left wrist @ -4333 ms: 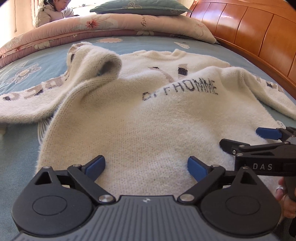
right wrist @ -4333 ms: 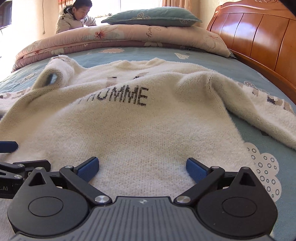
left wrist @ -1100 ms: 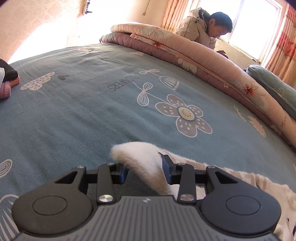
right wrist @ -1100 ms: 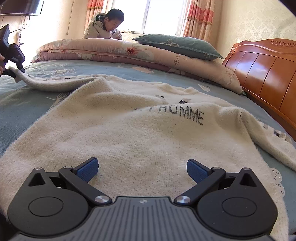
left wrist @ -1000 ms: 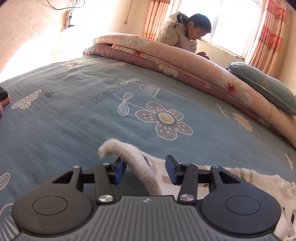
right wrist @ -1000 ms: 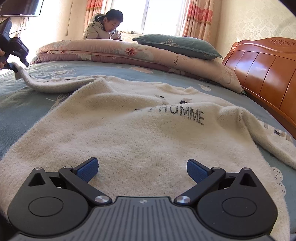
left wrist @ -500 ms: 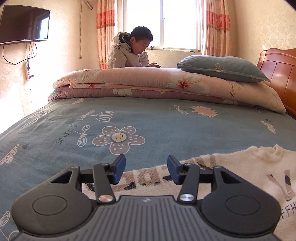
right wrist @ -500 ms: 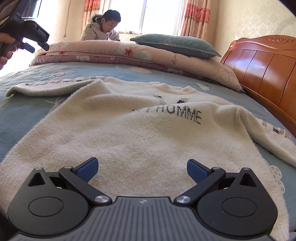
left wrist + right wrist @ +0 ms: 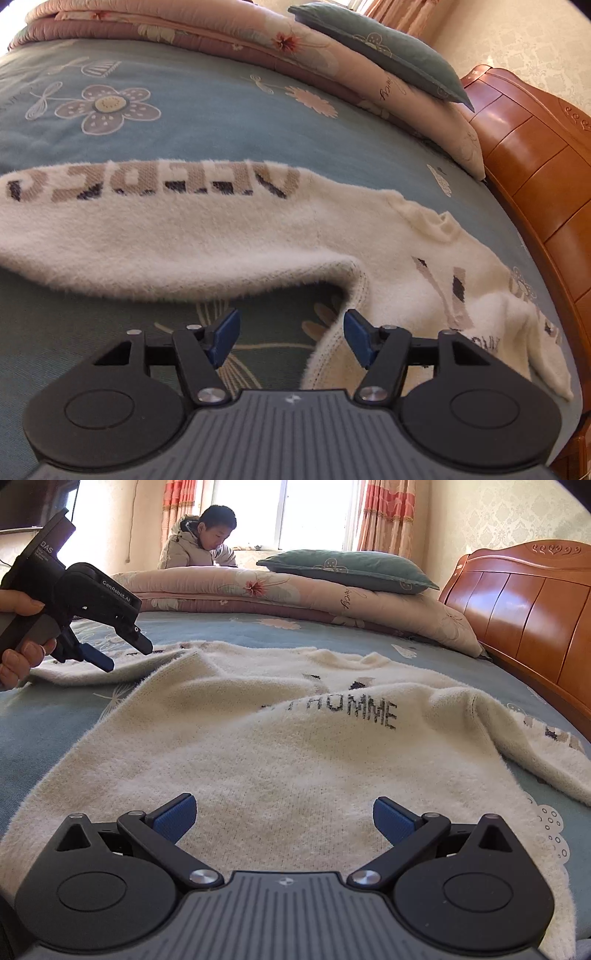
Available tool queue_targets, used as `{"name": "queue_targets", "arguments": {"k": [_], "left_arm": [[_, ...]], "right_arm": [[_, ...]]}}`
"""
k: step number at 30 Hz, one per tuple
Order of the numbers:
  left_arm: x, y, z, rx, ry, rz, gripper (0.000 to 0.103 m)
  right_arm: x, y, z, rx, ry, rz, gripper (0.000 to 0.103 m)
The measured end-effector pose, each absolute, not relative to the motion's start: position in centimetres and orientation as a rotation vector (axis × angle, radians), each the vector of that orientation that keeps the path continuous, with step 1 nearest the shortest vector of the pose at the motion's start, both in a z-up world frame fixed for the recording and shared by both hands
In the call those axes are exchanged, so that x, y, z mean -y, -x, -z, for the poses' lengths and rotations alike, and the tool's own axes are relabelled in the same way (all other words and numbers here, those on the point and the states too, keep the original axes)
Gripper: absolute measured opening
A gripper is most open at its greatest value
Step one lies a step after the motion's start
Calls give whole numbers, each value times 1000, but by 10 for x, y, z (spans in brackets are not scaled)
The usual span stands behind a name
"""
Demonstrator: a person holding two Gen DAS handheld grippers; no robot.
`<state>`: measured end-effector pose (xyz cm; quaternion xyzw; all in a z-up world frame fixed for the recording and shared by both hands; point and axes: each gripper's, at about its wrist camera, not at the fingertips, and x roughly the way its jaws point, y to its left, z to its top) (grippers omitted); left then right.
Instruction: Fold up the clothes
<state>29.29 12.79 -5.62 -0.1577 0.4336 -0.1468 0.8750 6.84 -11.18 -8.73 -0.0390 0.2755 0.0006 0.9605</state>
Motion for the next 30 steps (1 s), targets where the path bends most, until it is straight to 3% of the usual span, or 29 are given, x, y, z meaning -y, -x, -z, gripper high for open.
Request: {"name": "queue_targets", "arguments": {"k": [14,16,17,20,26,30], "left_arm": [[-156,-351,123,-975,881,402,71],[-152,-359,124,-956,882,413,65],[-149,-362,122,-942,859,406,44],[-145,-371,114,-890,734,354,13],[-165,-385,89,-771,658,340,11],[-159,-395,101,-792,557,314,12]], "right_arm": [[125,-81,95,-596,54,23,103],[127,-85,95,-600,48,25,103],[128,-87,96,-603,48,27,103],[129,-94,97,-610,56,30,103],[129,-104,93,-602,66,14,103],[127,-106,94,-618,79,-1,103]]}}
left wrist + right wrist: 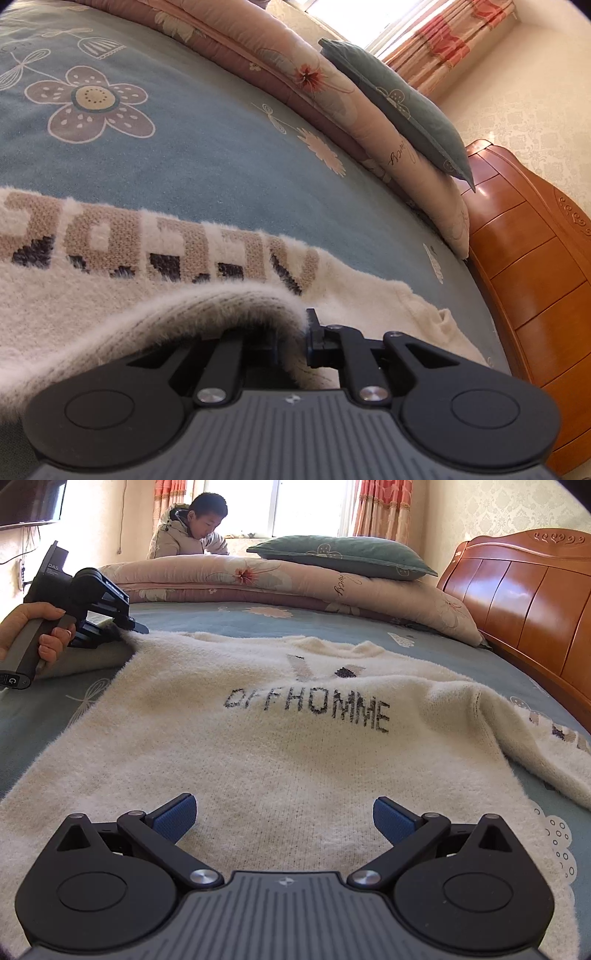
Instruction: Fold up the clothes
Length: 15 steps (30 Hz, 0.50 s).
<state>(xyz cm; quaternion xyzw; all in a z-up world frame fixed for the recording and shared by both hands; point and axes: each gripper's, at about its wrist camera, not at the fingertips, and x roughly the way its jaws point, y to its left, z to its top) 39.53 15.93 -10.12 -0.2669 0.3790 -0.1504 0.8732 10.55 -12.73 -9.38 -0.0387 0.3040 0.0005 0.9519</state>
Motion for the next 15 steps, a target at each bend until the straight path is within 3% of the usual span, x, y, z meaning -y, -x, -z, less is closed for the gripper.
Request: {"name": "queue_targets", "arguments": {"k": [6,7,9,10,11,15], "left_arm": [[-161,-390,100,-860,533,341,19],[-160,-388,94,-883,521,338,24],[-144,-373,69,-880,379,322,43],[-133,-364,55,-863,288,316,59],[-123,-354,44,-836,212,321,66],[-86,-323,20,-774,113,475,68]], "right_arm": [[123,-105,84,-605,94,-11,103],[123,-104,81,-600,95,-13,103],[126,-103,74,-583,91,-15,103],[130,-104,71,-577,86,-15,103],[134,-107,67,-575,76,-14,103],[159,-132,50,-587,-15,-23,103]]}}
